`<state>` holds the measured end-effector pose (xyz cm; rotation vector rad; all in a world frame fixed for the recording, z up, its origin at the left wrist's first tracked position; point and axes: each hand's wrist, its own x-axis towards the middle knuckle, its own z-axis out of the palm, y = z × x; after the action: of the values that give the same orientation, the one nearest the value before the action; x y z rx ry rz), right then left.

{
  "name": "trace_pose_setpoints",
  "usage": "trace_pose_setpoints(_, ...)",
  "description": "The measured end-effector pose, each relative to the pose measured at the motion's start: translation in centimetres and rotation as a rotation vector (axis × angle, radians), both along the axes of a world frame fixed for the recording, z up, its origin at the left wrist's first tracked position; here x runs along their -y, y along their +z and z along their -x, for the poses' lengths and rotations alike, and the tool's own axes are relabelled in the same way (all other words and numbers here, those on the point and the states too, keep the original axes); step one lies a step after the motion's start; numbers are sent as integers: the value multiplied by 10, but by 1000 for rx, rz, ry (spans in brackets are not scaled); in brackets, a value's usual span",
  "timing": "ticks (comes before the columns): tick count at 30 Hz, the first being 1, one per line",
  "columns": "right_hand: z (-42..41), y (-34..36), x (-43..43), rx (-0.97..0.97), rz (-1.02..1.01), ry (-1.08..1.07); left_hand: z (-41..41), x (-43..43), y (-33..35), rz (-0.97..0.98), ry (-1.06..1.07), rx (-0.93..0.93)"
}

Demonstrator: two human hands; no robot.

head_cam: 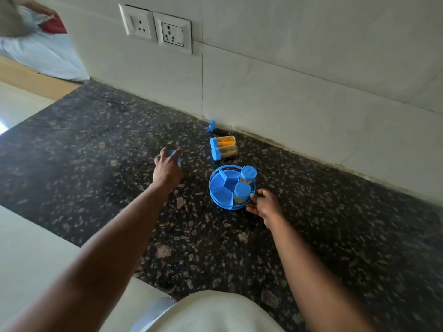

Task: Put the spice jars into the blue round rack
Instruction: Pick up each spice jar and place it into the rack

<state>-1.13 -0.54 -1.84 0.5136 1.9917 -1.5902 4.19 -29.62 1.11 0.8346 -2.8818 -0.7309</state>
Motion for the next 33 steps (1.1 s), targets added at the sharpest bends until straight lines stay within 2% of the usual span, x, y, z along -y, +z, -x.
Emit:
trace_pose_setpoints(4,2,2,-2,11,21,-11,8,1,14,-102,19,-86)
trace_pose_setpoints(7,4,0,-4,5,43,-10,10,-19,30,-258,47,-226)
trace_pose_setpoints(11,3,-5,-2,-9,51,-31,5,-57,41,-402,-114,-273)
trace_pose_setpoints(22,6,-4,-7,-79,13,-57,-9,-96,10,-264,-495,-223)
trace_pose_setpoints(26,12,-4,-9,-95,-20,-16,-7,-99,4,-203,-567,-157)
trace_pose_setpoints(28,15,-5,-9,-96,-31,-7,0,-97,5,-260,-546,-158)
trace_pose_setpoints(30,20,-5,-11,-107,-62,11,18,-92,7,-309,-420,-226)
trace_pose_setpoints(33,27,-4,-17,-123,-102,31,55,-80,4,-250,-213,-222)
